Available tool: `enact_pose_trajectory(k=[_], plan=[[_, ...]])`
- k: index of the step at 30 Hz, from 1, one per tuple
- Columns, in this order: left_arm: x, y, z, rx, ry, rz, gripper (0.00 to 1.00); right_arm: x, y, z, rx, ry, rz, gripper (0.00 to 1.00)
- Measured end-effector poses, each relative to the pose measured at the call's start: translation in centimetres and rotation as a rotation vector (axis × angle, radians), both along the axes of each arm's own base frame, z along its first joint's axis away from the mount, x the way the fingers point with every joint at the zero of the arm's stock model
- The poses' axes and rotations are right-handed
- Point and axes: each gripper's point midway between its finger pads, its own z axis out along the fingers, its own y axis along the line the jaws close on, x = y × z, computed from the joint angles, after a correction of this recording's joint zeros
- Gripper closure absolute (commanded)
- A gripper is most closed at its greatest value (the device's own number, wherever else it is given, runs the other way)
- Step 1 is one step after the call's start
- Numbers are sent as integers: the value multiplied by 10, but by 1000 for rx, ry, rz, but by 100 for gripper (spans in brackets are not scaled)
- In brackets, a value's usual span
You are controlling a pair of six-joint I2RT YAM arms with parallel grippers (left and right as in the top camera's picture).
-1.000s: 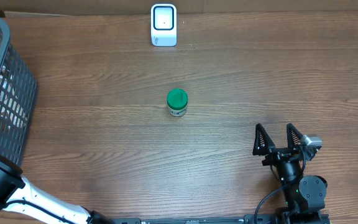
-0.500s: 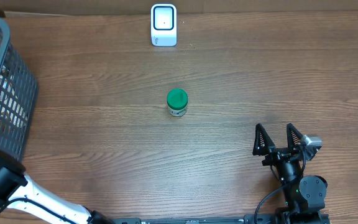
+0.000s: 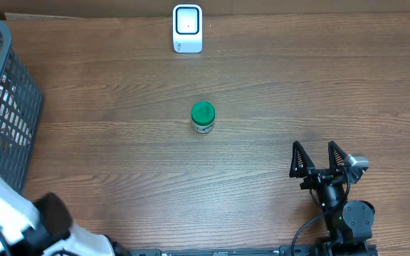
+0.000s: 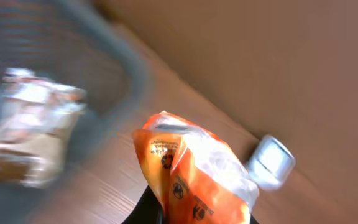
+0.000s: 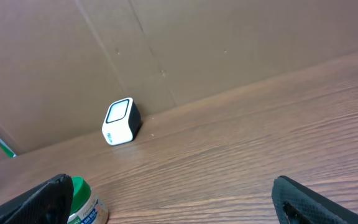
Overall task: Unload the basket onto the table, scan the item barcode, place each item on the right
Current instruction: 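Place the orange snack pack left of the jar and retract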
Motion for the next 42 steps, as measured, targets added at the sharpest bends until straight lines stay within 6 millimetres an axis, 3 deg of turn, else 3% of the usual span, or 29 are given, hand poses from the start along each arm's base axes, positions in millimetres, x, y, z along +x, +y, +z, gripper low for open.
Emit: enact_pose_trajectory(k=[2, 5, 7, 10, 17, 22, 25, 26, 28, 29, 36, 40, 42], plan=[[3, -47, 1, 2, 18, -107, 96, 0, 0, 0, 0, -1, 0, 0], [14, -102, -22, 8, 110, -235, 96, 0, 0, 0, 0, 0, 0, 0], [23, -130, -53, 15, 212, -300, 96, 0, 0, 0, 0, 0, 0, 0], [36, -165, -114, 30, 399, -377, 96, 0, 0, 0, 0, -1, 0, 0], [49, -222, -256, 44, 718, -462, 96, 0, 0, 0, 0, 0, 0, 0], [41, -253, -328, 57, 846, -505, 96, 0, 0, 0, 0, -1, 0, 0], [33, -267, -358, 71, 911, -534, 64, 0, 0, 0, 0, 0, 0, 0], [30, -271, -364, 72, 929, -537, 57, 0, 0, 0, 0, 0, 0, 0], [27, -276, -372, 74, 950, -541, 26, 0, 0, 0, 0, 0, 0, 0], [26, -277, -373, 75, 952, -542, 20, 0, 0, 0, 0, -1, 0, 0], [17, -267, -357, 71, 1002, -517, 20, 0, 0, 0, 0, -1, 0, 0], [30, -256, -315, 56, 929, -489, 20, 0, 0, 0, 0, -1, 0, 0], [41, -244, -278, 44, 835, -464, 15, 0, 0, 0, 1, -1, 0, 0]])
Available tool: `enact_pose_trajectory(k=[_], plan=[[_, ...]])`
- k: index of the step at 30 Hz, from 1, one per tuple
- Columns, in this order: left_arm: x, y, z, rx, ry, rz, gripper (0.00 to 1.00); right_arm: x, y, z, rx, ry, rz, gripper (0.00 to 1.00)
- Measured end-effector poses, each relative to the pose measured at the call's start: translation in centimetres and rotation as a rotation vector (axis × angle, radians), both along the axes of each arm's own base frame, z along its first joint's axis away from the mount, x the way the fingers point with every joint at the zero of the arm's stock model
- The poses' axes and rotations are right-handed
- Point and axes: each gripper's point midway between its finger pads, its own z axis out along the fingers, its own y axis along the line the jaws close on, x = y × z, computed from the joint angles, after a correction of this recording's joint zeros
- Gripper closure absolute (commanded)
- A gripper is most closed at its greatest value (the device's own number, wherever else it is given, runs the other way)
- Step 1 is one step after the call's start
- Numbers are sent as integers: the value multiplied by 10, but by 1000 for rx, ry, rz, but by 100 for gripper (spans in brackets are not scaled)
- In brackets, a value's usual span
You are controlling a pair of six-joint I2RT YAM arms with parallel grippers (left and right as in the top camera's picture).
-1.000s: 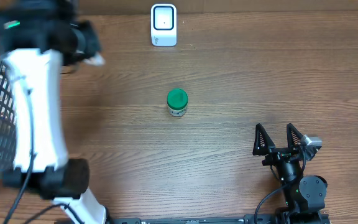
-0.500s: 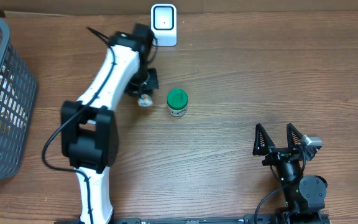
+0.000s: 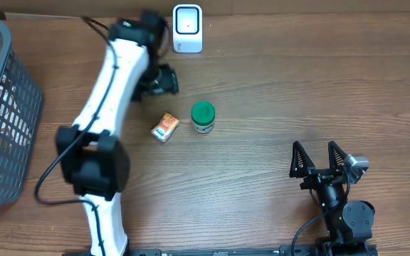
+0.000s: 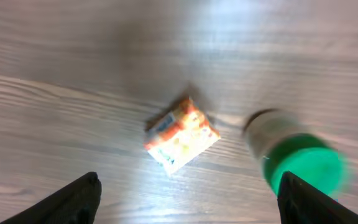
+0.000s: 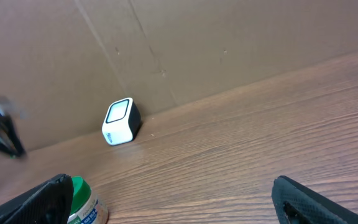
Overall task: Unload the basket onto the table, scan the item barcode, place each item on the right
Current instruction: 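Place the orange snack pack left of the jar and retract, then reach the left gripper into the basket and grasp the Kleenex tissue pack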
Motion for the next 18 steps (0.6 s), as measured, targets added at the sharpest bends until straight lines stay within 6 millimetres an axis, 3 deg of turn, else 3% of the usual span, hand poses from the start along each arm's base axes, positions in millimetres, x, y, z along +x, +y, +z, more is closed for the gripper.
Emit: enact_pose_trajectory(k=[3, 5, 7, 10, 13, 16, 18], plan=[[10, 33, 72, -24, -187, 74, 0, 0, 0, 0, -1, 1, 0, 0], [9, 67, 121, -20, -324, 146, 0, 0, 0, 0, -1, 0, 0, 0], [-5, 109, 171, -2, -459, 244, 1, 0, 0, 0, 0, 0, 0, 0], [-45, 182, 223, 52, -601, 447, 0, 0, 0, 0, -1, 0, 0, 0], [-96, 251, 245, 123, -647, 690, 0, 0, 0, 0, -1, 0, 0, 0], [-137, 306, 242, 178, -621, 895, 0, 0, 0, 0, -1, 0, 0, 0], [-155, 332, 233, 202, -588, 982, 0, 0, 0, 0, 0, 0, 0, 0]])
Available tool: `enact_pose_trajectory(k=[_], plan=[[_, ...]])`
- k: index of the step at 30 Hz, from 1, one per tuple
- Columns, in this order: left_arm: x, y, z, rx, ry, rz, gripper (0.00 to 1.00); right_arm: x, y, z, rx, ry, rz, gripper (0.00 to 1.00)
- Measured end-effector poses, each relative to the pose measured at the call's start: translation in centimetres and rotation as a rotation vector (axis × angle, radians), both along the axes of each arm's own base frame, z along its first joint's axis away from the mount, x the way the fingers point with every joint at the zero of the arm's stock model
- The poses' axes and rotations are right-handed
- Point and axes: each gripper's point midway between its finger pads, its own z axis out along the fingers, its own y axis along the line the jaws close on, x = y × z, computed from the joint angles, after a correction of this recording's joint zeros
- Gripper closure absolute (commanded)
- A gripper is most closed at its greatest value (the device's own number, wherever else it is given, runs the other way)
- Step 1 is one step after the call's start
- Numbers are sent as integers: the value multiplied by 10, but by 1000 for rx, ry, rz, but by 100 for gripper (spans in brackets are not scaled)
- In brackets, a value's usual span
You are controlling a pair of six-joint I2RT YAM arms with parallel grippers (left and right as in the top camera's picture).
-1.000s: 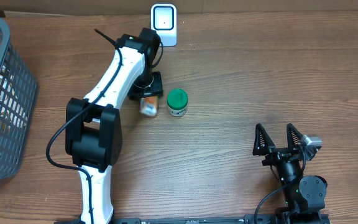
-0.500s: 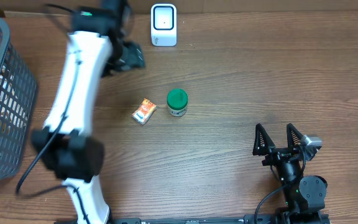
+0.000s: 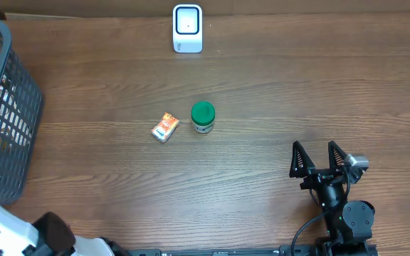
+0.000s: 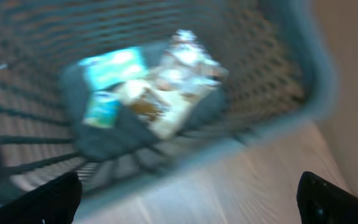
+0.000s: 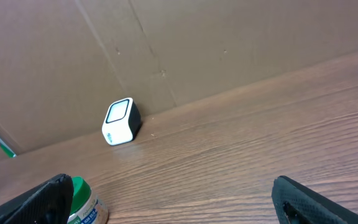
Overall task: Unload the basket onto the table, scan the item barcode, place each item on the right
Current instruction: 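Reach the left gripper into the basket and grasp the Kleenex tissue pack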
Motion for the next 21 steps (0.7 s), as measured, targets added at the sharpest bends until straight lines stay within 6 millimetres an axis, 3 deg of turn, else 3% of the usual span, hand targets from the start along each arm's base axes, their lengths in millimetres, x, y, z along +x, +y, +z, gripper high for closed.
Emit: enact_pose_trajectory(k=[5, 10, 21], plan=[[-27, 44, -49, -85, 133, 93, 15, 0, 0, 0, 0, 0, 0, 0], [-32, 62, -105, -171, 276, 60, 30, 0, 0, 0, 0, 0, 0, 0], [-28, 83, -197, -208, 405, 28, 35, 0, 0, 0, 0, 0, 0, 0]])
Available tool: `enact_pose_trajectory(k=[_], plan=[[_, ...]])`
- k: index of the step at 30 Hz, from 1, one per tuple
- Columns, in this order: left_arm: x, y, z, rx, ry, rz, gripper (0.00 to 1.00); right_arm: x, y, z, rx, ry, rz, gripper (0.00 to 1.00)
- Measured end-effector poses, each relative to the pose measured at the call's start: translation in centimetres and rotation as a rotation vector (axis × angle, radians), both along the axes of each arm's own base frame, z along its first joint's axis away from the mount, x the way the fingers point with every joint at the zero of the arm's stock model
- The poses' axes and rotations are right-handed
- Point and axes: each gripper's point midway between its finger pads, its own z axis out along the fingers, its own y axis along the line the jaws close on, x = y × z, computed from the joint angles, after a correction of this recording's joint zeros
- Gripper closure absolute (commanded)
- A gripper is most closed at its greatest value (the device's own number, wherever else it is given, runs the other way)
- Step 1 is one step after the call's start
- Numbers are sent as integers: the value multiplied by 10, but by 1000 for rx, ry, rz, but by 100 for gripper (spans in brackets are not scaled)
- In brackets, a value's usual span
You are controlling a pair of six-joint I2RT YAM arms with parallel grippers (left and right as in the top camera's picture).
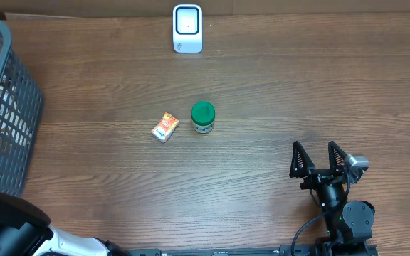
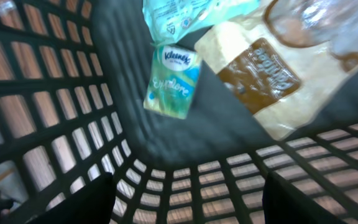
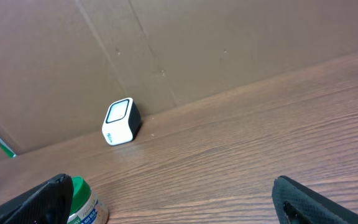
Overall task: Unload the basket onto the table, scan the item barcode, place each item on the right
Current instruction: 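Reach the left gripper into the basket and grasp the Kleenex tissue pack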
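Observation:
The white barcode scanner stands at the table's far edge, also in the right wrist view. A small orange packet lies mid-table beside a green-lidded jar. My left gripper is open inside the grey basket, above a Kleenex tissue pack and a beige-and-brown bag. Only part of the left arm shows overhead. My right gripper rests open near the front right, holding nothing.
The basket's mesh wall surrounds the left gripper closely. A teal wrapper lies further in. A brown cardboard wall backs the table behind the scanner. The jar sits by the right gripper's left finger.
The left wrist view showed the basket from outside and above; now it is down inside it, close over the tissue pack. The right arm, packet and jar have not moved.
My left gripper was shut on the orange packet beside the basket. Then it was open above the packet, which lay on the table beside the green jar. Later it was back over the basket, and now it is down inside it, empty.

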Motion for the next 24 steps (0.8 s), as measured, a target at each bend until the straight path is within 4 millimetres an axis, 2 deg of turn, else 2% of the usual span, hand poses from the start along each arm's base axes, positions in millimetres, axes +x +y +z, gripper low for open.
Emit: enact_pose_trajectory(k=[2, 3, 9, 11, 18, 24], plan=[[-1, 3, -17, 3, 16, 1, 29, 0, 0, 0, 0, 0, 0, 0], [-2, 4, -27, 6, 24, 0, 29, 0, 0, 0, 0, 0, 0, 0], [0, 14, -71, 34, 50, -39, 50, 0, 0, 0, 0, 0, 0, 0], [2, 17, -80, 43, 55, -61, 51, 0, 0, 0, 0, 0, 0, 0], [8, 28, -96, 70, 70, -101, 46, 0, 0, 0, 0, 0, 0, 0], [5, 32, -122, 45, 122, -102, 50, 0, 0, 0, 0, 1, 0, 0]])
